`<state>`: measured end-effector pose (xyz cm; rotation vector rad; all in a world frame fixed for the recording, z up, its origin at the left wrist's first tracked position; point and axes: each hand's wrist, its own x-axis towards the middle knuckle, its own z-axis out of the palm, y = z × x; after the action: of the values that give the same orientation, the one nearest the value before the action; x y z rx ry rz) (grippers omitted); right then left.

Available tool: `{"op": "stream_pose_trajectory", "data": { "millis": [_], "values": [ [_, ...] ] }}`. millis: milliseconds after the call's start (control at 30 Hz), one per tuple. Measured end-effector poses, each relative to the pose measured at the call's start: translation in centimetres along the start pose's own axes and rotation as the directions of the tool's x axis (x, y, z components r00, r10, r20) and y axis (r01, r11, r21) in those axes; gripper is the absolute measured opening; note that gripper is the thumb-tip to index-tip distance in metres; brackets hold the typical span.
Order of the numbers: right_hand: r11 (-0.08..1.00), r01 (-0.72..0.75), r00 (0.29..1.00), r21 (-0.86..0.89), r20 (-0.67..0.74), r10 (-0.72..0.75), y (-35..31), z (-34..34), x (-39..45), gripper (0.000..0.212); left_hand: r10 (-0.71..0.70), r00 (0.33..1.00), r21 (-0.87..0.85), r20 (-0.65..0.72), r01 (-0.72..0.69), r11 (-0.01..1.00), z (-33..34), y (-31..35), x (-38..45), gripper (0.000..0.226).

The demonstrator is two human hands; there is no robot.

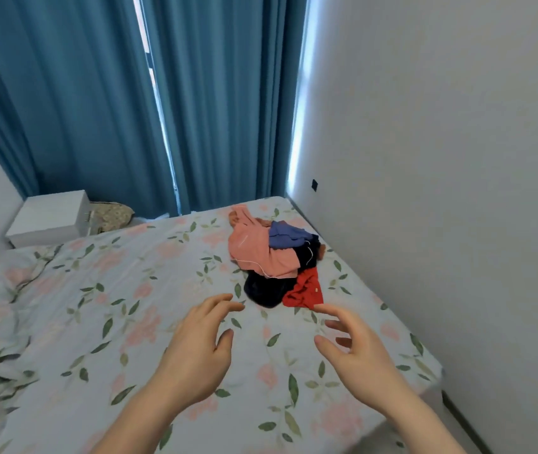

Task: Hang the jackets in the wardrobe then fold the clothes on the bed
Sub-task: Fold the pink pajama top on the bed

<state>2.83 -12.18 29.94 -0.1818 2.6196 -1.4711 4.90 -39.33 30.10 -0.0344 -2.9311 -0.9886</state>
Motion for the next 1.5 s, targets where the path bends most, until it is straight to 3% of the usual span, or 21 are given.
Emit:
{"op": "stream_pose_trajectory", "data": {
  "millis": [333, 533, 1200, 1500],
  "values": [
    [0.997, -0.076, 0.989, -0.006, -0.127, 0.074, 12.5, -18.0, -0.1, 0.039, 0.150, 0.988, -0.042, 0.046, -0.148, 0.988, 13.7, 15.5, 7.2, 0.040],
    [0.998, -0.062, 0.994, -0.011, -0.088, 0.061, 18.7, -25.6, 1.5, 0.040, 0.152, 0.987, -0.030, 0.057, -0.151, 0.988, 20.3, 22.4, 9.8, 0.039],
    [0.990, -0.113, 0.993, -0.087, -0.034, 0.110, 26.3, -36.7, 12.6, 0.039, 0.128, 0.975, 0.044, 0.183, -0.138, 0.989, 30.9, 28.0, 24.9, 0.041],
    [0.990, -0.103, 0.992, -0.096, 0.069, 0.110, 30.9, -42.4, 20.4, 0.043, 0.018, 0.983, 0.071, 0.183, -0.032, 0.997, 35.8, 31.4, 31.2, 0.044]
  ]
}}
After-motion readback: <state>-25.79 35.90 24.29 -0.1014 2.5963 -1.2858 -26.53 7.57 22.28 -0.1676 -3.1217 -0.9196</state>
